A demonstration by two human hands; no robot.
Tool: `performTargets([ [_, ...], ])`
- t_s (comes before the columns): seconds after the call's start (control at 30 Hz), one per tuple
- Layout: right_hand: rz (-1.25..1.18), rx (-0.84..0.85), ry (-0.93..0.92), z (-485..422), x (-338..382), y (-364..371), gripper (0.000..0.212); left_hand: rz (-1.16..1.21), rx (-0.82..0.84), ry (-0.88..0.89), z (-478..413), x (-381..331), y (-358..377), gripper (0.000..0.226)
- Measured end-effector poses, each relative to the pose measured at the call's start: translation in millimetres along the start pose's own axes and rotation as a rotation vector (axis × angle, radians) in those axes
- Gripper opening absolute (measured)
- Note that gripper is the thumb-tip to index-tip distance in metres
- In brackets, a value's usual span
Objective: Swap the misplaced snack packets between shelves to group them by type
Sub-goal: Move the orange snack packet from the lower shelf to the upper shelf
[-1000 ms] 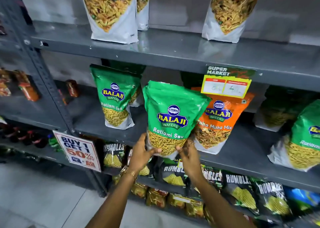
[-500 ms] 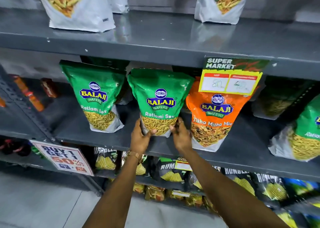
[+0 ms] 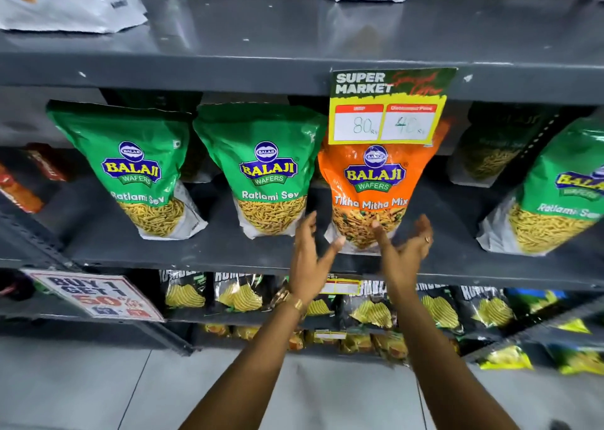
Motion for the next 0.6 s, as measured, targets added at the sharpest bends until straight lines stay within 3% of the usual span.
performTargets([
  [0.07,-0.043,0.26,0.028,-14,-1,23,0.081,0.077,0.123,-0.056,-12,3,24,0.081],
  [0.13,0.011,0.406,0.025,-19,-2,24,0.066,0.116,0.166,-0.079,-19,1,40,0.073],
  [0.23,0.06,0.416,0.004,-23,-8,8,0.052,0.117,0.125,-0.077,-23,1,44,0.069],
  [0.33,0.071,0.394,0.006,-13,-11,-13,0.049,0.092,0.143,-0.072,-18,-1,49,0.047],
  [0.47,0.134,0.386,0.021,8,2,-48,0.042,0.092,0.206,-0.07,6,-10,56,0.054],
  [0.6,0.265,0.406,0.045,28,20,-94,0.037,0.111,0.221,-0.052,44,-26,58,0.043],
])
Point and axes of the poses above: each hand's wrist, its own z-axis away from the middle knuckle, its own y-axis out of the palm, x = y × z, the point moved 10 cm from there along -z, towards the middle knuckle, and after that the axes turned 3 degrees about -z, right-handed, at the moved point
